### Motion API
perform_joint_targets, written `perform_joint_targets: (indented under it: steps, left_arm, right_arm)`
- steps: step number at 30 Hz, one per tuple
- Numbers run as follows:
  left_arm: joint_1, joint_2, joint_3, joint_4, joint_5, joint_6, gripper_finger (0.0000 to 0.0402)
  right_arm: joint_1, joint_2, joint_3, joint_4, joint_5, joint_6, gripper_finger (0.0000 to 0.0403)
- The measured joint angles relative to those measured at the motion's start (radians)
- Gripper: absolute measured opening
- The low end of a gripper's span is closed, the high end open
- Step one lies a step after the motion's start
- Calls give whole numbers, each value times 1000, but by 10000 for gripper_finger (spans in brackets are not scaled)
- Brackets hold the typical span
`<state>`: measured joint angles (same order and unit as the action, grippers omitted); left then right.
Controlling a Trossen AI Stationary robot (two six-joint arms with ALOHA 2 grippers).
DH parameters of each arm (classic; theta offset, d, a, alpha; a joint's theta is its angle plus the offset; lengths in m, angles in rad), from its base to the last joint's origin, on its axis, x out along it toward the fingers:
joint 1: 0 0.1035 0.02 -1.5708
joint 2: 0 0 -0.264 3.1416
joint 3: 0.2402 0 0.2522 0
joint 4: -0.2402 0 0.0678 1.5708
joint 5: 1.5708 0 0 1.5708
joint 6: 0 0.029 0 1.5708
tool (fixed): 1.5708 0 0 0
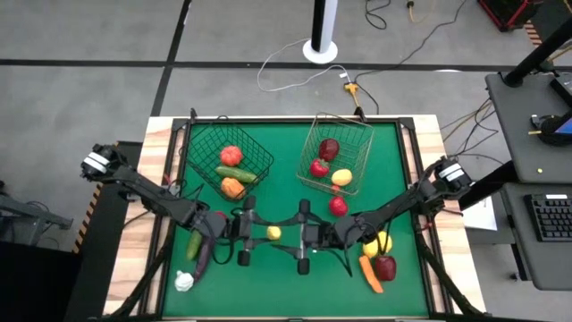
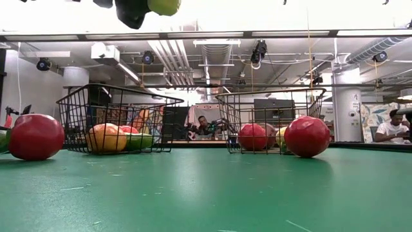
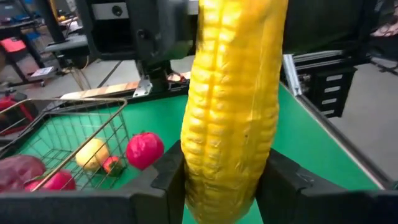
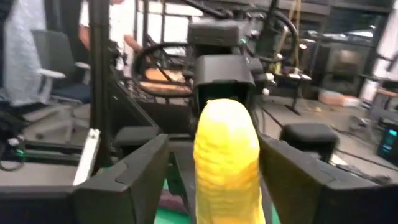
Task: Sort produce into baskets
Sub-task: Put the yellow corn into the black wire basket
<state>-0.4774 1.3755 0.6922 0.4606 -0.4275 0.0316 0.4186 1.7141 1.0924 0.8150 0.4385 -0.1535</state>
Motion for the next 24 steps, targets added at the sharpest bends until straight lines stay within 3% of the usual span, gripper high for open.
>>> perform_joint_targets:
  steps: [5, 10, 18, 24]
  left_arm:
    - [4, -45, 0, -123, -180, -93, 125]
    - [26, -163, 20, -439, -306, -265, 125]
    - [174, -335, 124, -1074, -324, -486, 125]
    - [375, -386, 132, -1277, -263, -517, 125]
  right_arm:
    - [0, -54, 0, -99, 169, 19, 268]
    - [0, -125, 0, -271, 274, 100, 281]
    - [0, -159, 0, -328, 296, 160, 278]
    - [-3, -159, 0, -376, 299, 199, 279]
